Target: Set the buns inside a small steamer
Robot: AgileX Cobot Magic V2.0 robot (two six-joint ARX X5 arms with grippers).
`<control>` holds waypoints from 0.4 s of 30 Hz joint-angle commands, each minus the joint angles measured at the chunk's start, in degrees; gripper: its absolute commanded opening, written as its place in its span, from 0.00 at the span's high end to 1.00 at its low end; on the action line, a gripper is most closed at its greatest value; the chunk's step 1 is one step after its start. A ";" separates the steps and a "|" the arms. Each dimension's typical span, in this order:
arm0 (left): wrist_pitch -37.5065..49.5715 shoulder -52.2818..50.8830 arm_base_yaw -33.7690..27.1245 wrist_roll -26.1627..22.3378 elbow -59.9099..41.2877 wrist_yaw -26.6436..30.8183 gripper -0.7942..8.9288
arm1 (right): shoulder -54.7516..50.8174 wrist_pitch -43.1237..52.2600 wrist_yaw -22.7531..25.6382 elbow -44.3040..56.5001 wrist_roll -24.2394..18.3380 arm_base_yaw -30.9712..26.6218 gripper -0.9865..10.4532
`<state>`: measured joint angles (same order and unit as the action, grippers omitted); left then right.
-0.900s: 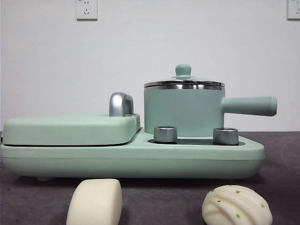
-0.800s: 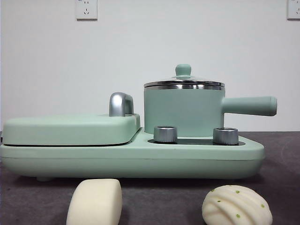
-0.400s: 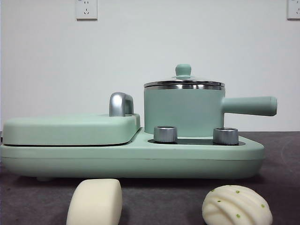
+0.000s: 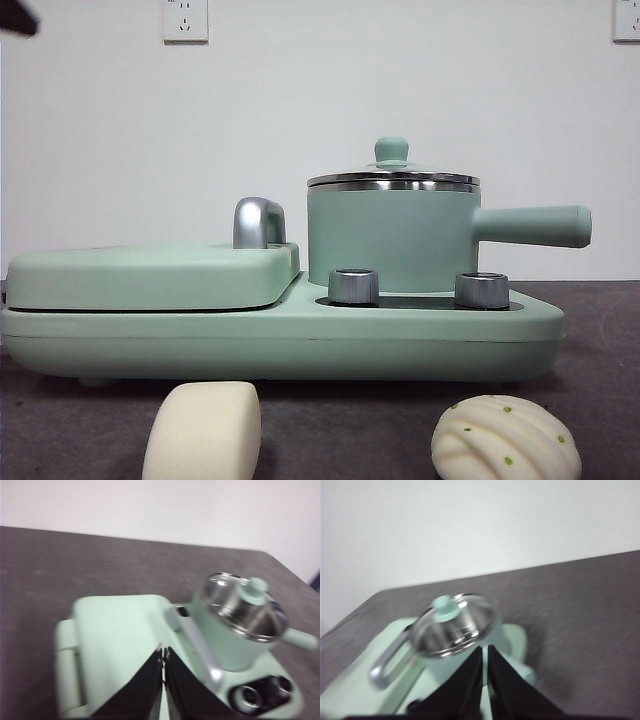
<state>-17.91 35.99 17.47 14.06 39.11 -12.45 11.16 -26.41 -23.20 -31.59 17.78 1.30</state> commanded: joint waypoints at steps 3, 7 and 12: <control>-4.55 7.96 1.86 -2.49 9.84 -6.69 0.91 | 7.93 -7.96 -6.82 -10.36 -7.10 0.13 0.90; -8.90 12.44 3.54 -4.13 15.80 -11.26 0.91 | 13.86 -15.08 -10.38 -17.84 -13.27 0.13 0.90; -11.87 15.12 5.42 -5.66 19.61 -16.94 0.91 | 19.04 -20.24 -16.00 -23.28 -17.64 0.13 0.90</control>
<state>-29.95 50.65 22.48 9.78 57.32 -28.34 29.61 -46.54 -38.52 -53.93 2.92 1.30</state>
